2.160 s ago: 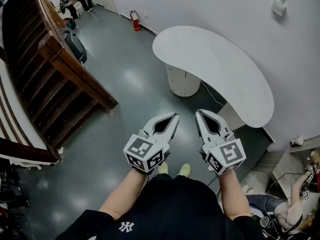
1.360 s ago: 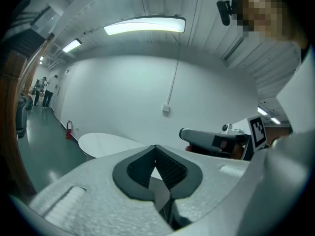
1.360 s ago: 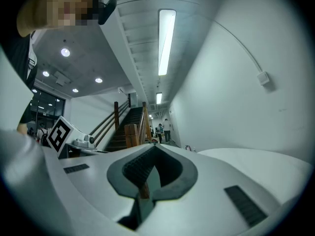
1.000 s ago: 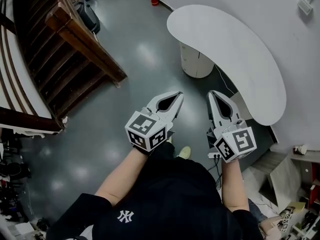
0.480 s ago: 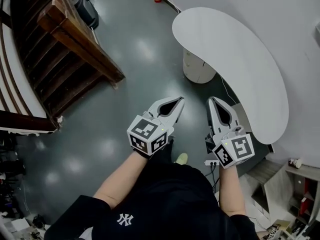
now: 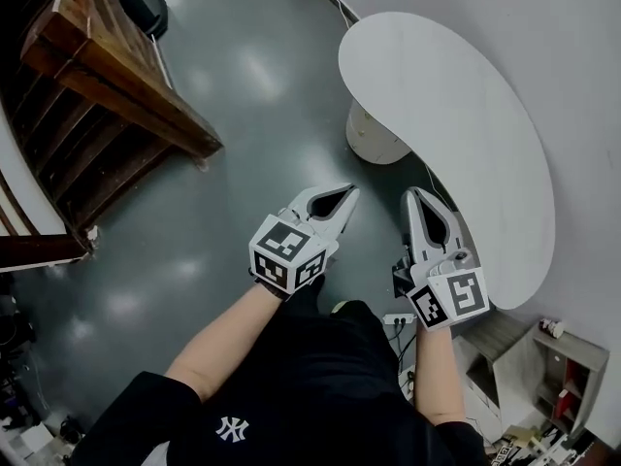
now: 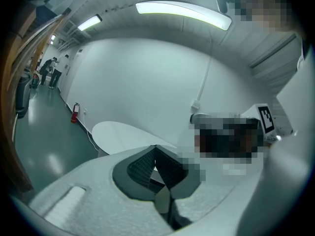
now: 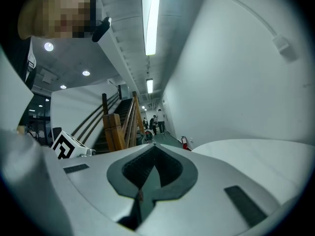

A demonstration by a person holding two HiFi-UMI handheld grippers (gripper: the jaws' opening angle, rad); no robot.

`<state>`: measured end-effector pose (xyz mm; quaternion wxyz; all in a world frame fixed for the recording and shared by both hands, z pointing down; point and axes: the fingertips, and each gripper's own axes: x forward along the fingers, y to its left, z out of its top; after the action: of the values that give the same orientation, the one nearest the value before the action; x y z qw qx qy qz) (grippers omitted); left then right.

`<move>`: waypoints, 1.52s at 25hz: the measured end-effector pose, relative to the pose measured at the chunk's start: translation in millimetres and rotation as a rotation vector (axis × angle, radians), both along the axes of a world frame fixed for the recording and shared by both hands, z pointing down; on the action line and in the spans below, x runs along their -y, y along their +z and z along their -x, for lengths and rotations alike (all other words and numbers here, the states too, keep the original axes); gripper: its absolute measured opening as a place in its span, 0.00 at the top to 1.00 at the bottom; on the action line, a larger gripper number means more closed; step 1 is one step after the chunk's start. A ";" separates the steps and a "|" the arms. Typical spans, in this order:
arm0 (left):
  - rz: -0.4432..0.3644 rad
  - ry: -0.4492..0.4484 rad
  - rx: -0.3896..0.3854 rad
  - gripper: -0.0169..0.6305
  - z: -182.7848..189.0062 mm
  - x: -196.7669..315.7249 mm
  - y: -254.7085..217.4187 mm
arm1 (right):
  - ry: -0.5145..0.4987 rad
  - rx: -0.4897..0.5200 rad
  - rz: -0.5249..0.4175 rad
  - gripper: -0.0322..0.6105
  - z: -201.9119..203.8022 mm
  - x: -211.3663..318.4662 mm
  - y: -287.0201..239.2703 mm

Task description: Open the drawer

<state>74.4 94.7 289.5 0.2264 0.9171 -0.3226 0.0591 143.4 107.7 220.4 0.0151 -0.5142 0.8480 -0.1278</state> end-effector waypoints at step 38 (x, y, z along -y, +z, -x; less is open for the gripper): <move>0.618 -0.206 -0.654 0.83 -68.7 311.4 425.5 | -0.135 -0.005 0.116 0.93 16.7 287.7 245.3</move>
<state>143.2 -216.6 715.0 0.5839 0.7402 -0.2909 -0.1627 126.6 -180.0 465.6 -0.0254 -0.4560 0.8719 -0.1764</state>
